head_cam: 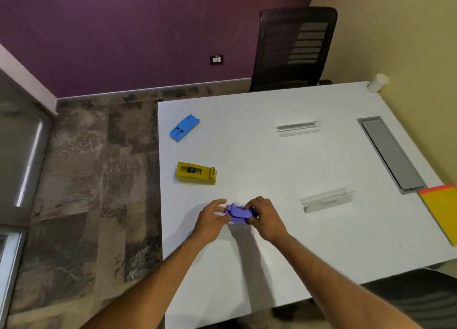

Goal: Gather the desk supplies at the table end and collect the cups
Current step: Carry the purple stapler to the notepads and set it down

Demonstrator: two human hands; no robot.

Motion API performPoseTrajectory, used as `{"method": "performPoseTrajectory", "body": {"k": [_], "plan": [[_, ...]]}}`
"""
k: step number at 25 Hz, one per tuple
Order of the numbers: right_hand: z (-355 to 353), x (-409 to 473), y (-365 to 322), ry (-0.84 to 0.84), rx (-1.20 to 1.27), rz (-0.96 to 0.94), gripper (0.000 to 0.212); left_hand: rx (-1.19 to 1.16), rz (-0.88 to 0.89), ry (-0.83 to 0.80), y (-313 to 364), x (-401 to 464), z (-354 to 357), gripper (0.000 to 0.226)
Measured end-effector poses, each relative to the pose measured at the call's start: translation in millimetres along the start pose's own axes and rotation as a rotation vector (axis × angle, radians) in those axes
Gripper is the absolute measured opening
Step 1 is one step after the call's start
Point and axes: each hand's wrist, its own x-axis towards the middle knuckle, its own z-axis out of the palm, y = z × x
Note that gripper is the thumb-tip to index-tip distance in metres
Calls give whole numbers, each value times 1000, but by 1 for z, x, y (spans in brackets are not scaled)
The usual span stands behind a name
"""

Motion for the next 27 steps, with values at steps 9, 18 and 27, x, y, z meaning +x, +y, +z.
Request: {"method": "performPoseTrajectory", "body": {"k": [9,18,27], "plan": [[-93,-128,22,183,9,-141,19,-392,-39,-146,40,-112,99,28],[-166,-271,74,275,230,-27,48,-314,43,-222,52,-213,234,28],[-219,-349,122,370,969,404,34,-362,54,-264,65,-239,340,32]]}}
